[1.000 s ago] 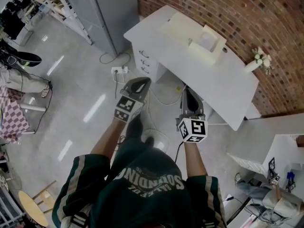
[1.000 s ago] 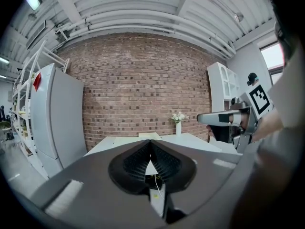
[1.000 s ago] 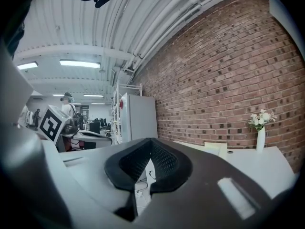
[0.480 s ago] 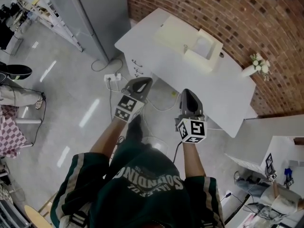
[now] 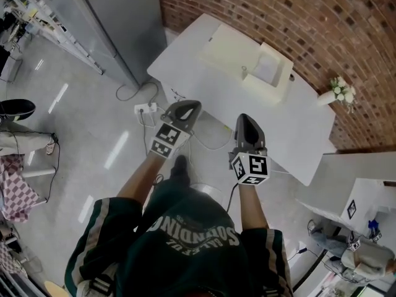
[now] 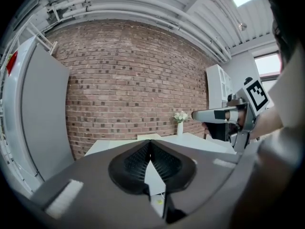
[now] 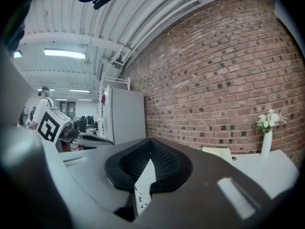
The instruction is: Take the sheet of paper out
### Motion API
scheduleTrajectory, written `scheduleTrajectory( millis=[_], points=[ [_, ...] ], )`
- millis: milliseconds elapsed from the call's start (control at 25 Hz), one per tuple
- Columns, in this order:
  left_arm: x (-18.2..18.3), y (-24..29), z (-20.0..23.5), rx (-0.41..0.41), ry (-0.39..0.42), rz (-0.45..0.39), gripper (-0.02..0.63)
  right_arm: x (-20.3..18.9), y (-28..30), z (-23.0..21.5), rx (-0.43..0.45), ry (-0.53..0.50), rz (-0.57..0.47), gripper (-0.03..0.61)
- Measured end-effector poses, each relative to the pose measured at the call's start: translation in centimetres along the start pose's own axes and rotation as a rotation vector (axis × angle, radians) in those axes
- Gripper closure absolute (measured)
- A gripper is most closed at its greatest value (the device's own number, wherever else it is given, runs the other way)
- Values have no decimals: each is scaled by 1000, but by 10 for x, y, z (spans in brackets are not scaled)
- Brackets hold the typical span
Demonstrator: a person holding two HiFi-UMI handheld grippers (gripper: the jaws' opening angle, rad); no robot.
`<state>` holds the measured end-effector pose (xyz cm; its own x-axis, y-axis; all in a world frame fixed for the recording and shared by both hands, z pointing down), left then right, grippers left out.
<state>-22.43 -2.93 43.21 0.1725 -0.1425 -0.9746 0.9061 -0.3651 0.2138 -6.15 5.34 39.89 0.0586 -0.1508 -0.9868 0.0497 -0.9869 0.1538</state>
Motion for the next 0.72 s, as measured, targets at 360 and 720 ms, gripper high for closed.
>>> scheduleTrajectory(
  millis=[360,720],
  points=[
    [-2,19,57,-67,9,4,603,13,48,10,-75,-11,-11,578],
    [-8,62,64,-171,10,11,603,1,45,-17,-193,5,-8,578]
  ],
)
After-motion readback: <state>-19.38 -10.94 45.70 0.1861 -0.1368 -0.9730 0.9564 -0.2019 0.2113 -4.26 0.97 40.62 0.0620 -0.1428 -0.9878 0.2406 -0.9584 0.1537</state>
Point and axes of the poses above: the fingertips, and each gripper's own axes: y forward along the fingers, z to its left, x out of its top, the point moved 5 cm from there along -y, backward along the fingers, and after that the axes turned 11 degrees about -x, right-handed, at the moved point
